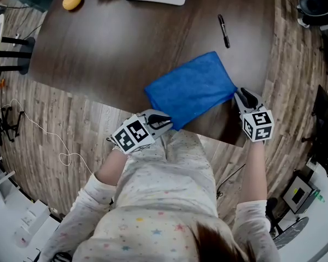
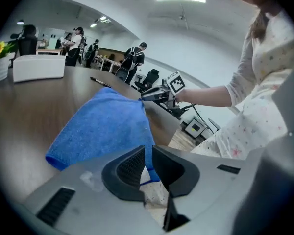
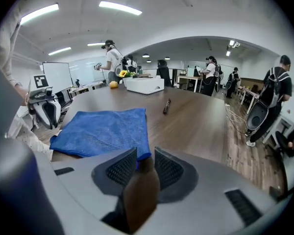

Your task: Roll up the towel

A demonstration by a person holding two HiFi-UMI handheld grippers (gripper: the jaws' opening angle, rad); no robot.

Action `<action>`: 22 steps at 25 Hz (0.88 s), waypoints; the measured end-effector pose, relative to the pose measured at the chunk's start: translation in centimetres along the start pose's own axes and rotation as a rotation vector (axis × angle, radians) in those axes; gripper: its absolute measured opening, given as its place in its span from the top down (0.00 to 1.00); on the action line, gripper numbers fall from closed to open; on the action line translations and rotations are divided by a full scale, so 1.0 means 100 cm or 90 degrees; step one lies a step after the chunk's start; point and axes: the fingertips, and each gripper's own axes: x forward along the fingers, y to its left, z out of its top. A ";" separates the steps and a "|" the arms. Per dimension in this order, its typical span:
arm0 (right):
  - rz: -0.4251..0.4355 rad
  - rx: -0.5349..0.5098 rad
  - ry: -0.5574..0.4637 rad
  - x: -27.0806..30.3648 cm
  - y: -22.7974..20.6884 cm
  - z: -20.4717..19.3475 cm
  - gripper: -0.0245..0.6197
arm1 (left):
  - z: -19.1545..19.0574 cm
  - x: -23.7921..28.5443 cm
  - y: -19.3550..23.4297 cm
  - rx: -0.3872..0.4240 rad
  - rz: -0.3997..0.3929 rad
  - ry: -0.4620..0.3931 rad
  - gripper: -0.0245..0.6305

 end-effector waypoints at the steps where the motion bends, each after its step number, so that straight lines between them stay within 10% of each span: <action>1: -0.004 0.011 0.005 0.003 -0.003 -0.002 0.78 | 0.002 0.005 -0.001 0.019 0.001 0.010 0.91; 8: 0.009 0.041 0.035 0.024 -0.004 -0.006 0.82 | -0.016 0.048 -0.011 0.109 0.013 0.113 0.70; 14: 0.026 0.046 0.034 0.025 0.002 -0.002 0.96 | -0.010 0.043 -0.002 0.122 0.045 0.089 0.92; 22: 0.023 0.036 -0.026 -0.008 0.007 0.028 0.96 | 0.019 0.003 -0.003 0.089 0.039 0.012 0.93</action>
